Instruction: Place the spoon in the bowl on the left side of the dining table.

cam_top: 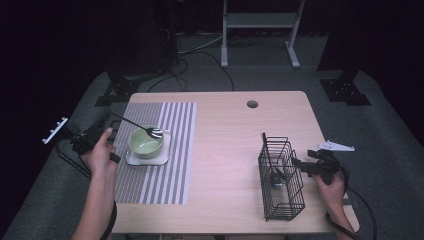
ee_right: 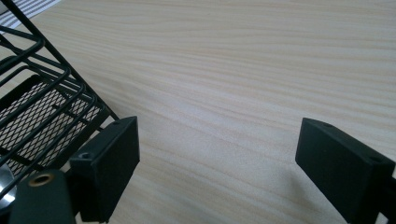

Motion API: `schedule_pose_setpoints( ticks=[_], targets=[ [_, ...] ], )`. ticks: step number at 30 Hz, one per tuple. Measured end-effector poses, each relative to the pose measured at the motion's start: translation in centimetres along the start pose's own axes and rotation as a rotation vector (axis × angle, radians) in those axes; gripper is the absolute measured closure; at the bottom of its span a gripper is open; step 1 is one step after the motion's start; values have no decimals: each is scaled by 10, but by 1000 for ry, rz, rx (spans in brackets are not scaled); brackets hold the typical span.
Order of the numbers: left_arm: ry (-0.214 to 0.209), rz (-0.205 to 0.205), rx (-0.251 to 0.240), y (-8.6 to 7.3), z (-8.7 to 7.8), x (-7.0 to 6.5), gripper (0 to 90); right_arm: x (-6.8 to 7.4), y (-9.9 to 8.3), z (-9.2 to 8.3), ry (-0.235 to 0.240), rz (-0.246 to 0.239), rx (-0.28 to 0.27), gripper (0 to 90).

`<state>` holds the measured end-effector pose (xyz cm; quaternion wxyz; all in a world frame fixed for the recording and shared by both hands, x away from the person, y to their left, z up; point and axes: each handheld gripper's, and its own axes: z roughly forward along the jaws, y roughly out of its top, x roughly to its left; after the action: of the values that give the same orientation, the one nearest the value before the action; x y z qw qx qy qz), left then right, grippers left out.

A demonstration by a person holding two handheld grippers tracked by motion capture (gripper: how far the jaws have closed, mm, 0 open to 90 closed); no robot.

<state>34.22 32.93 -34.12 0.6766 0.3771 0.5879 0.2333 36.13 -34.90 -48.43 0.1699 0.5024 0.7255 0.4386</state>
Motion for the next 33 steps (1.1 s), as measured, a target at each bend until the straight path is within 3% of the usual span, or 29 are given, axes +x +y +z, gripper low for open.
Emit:
schedule_pose_setpoints(
  ticks=[20,33],
  targets=[
    [92,-9,-19,5,-6,24,887,0,0,0,1,1,-2,126],
    [149,-3,-12,-1,-9,40,885,0,0,0,1,2,-1,126]
  ],
)
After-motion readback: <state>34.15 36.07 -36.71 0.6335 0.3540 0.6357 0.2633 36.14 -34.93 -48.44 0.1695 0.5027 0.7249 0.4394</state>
